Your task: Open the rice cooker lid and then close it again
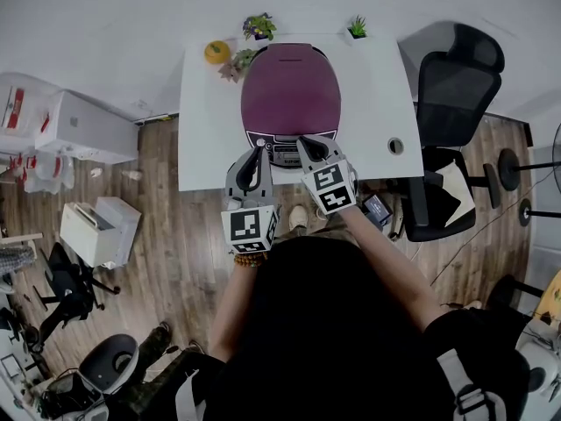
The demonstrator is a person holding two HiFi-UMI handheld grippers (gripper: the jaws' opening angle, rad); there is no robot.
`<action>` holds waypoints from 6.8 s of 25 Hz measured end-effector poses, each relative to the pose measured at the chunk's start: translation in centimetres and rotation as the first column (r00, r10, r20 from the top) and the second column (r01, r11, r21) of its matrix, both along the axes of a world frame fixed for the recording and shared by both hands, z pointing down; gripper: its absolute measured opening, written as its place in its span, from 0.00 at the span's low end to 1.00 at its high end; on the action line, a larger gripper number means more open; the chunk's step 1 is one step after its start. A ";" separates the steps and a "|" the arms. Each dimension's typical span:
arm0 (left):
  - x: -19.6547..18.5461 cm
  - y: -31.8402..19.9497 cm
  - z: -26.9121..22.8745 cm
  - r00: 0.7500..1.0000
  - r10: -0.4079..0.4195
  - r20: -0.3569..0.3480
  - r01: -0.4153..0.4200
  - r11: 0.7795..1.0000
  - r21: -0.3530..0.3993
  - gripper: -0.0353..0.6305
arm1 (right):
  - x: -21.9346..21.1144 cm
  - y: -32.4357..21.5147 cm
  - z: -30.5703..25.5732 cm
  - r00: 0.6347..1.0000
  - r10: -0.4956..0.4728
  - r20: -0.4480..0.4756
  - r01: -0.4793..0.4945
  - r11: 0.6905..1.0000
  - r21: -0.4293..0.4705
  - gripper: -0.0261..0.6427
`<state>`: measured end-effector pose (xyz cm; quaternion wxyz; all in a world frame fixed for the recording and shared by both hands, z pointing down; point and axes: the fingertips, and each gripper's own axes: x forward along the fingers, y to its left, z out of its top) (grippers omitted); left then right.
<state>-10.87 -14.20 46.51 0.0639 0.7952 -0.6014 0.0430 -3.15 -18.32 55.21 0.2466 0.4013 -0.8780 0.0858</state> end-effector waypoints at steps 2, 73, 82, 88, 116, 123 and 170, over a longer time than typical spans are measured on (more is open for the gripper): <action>0.1 0.0 0.0 1.000 0.001 0.002 -0.001 1.000 0.000 0.10 | 0.1 -0.1 0.2 1.000 -0.004 -0.006 0.004 1.000 -0.007 0.08; 0.6 -0.8 0.1 1.000 0.021 0.018 -0.021 1.000 -0.002 0.10 | 0.0 -0.1 1.3 0.995 -0.023 0.102 0.053 0.952 -0.301 0.08; 0.3 -0.9 0.2 1.000 0.011 0.015 -0.011 1.000 -0.004 0.10 | -0.1 -0.1 1.3 0.996 -0.026 0.080 0.047 0.962 -0.268 0.08; 0.3 -0.8 0.1 1.000 0.010 0.015 -0.010 1.000 -0.002 0.10 | -0.3 0.2 1.2 0.999 -0.047 -0.007 0.045 0.983 -0.178 0.08; 0.5 -0.5 0.4 1.000 0.021 0.007 -0.021 1.000 -0.011 0.10 | 2.4 0.6 -9.1 0.973 -0.102 0.205 0.066 0.982 0.175 0.08; 0.5 -0.2 0.7 1.000 0.023 0.003 -0.023 1.000 -0.013 0.10 | 3.7 0.2 -10.8 0.975 -0.077 0.209 0.026 0.971 0.238 0.08; 0.6 -0.2 -0.9 1.000 0.006 0.000 -0.006 1.000 0.026 0.10 | 8.3 -11.3 -20.3 0.985 -0.082 0.152 0.034 0.956 0.292 0.22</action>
